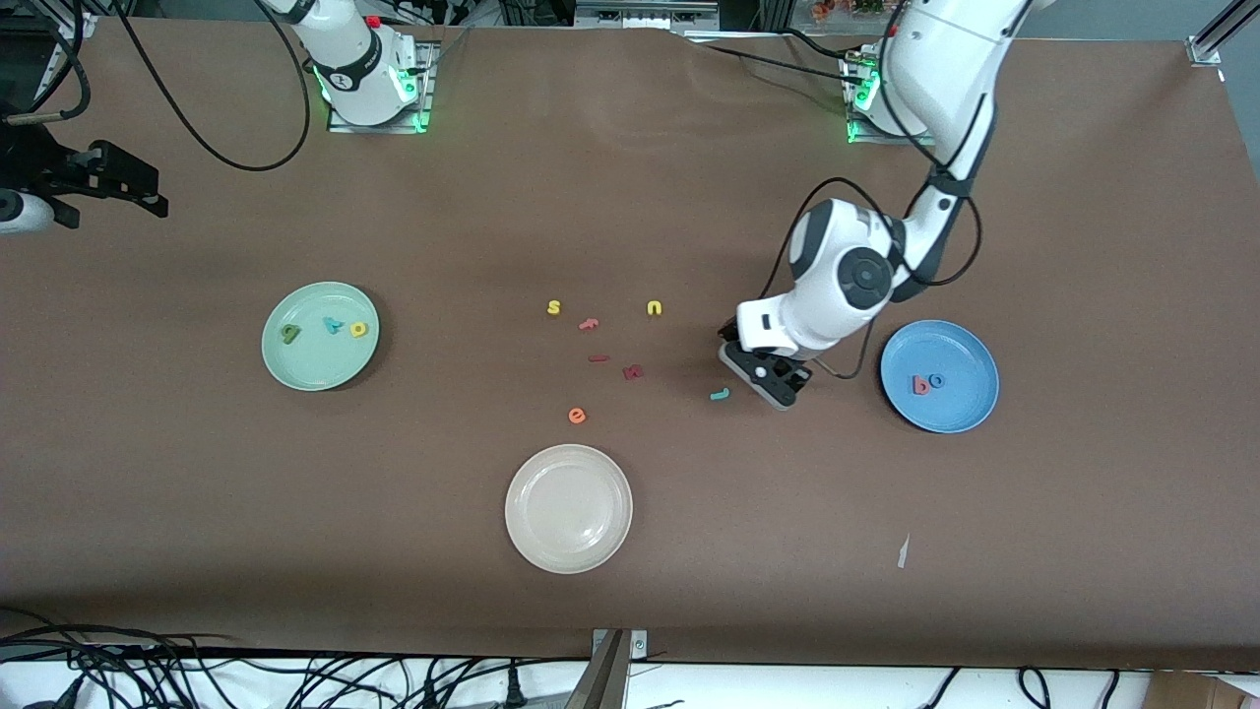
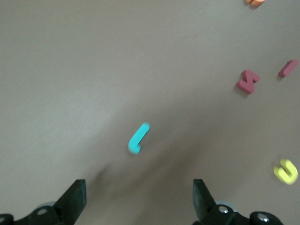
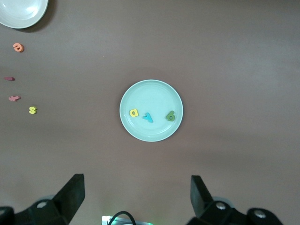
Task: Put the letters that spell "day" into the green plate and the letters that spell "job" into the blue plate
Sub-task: 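Move the left gripper to the cyan l and grasp it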
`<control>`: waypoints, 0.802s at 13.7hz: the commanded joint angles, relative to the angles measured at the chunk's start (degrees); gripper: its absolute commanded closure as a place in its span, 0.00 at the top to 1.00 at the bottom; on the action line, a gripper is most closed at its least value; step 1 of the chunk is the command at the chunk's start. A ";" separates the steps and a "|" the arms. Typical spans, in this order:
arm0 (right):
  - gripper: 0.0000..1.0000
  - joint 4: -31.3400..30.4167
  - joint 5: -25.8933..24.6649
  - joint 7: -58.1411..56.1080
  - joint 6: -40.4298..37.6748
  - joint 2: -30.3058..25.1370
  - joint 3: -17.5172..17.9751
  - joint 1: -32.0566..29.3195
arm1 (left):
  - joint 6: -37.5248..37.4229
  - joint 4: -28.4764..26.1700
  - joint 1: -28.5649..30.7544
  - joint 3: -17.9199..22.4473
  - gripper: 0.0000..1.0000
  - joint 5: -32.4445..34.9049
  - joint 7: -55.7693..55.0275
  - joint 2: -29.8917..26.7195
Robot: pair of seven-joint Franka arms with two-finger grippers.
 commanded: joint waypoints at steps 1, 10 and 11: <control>1.00 -1.19 -0.50 0.22 1.09 -0.03 1.42 -1.19 | 1.54 4.81 -2.42 1.24 0.99 -1.40 1.34 3.54; 1.00 -0.05 0.02 0.22 1.45 2.70 1.95 -0.48 | 1.89 8.27 -5.60 4.14 0.96 -1.13 1.17 8.38; 1.00 -0.05 0.02 0.22 1.45 2.70 1.86 -0.48 | 2.68 8.27 -5.51 4.14 0.91 -1.04 1.17 8.47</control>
